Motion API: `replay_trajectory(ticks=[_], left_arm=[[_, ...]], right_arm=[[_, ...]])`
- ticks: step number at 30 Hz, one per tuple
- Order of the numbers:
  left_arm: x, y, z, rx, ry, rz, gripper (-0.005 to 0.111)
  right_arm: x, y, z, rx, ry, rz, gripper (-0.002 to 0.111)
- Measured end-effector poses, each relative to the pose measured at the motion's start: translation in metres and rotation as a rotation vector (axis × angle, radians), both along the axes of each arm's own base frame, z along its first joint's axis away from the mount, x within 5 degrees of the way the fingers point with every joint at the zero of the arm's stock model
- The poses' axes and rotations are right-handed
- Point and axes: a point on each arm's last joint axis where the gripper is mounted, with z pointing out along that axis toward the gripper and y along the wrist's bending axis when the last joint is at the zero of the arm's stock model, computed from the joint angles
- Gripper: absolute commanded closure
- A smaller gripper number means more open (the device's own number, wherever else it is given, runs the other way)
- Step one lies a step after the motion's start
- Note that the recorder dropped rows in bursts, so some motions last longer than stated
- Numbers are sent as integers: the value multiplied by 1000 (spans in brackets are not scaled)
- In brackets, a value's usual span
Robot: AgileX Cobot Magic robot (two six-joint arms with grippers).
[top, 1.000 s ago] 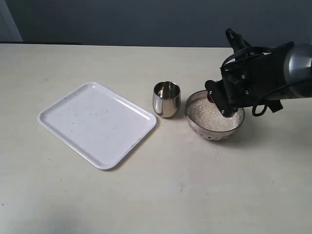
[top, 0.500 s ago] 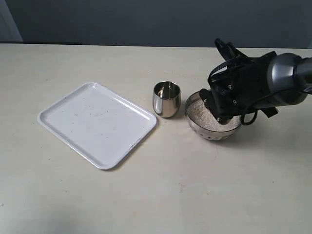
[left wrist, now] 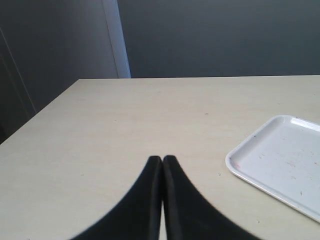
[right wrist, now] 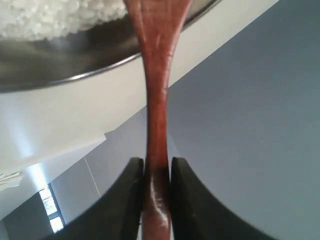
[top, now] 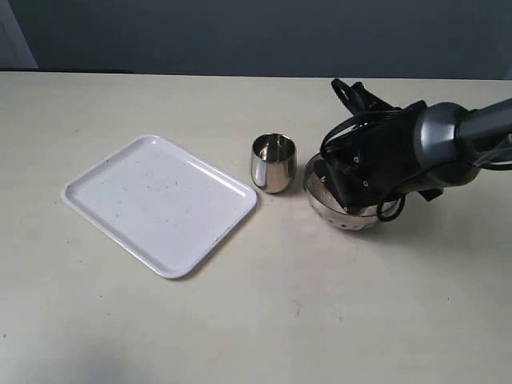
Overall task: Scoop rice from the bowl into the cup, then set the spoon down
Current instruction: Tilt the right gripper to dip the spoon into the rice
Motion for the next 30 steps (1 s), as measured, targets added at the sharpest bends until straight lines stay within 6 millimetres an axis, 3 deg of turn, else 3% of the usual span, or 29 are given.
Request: replay_trajectory(ticks=[8,30], left_arm=[[0,-2,0,0,0,-35,106],[0,-3,0,0,0,-57,106]], right_arm=[[-3,3,-19,-77,16,-20,109],[-9,1,-24,10,74,-101,109]])
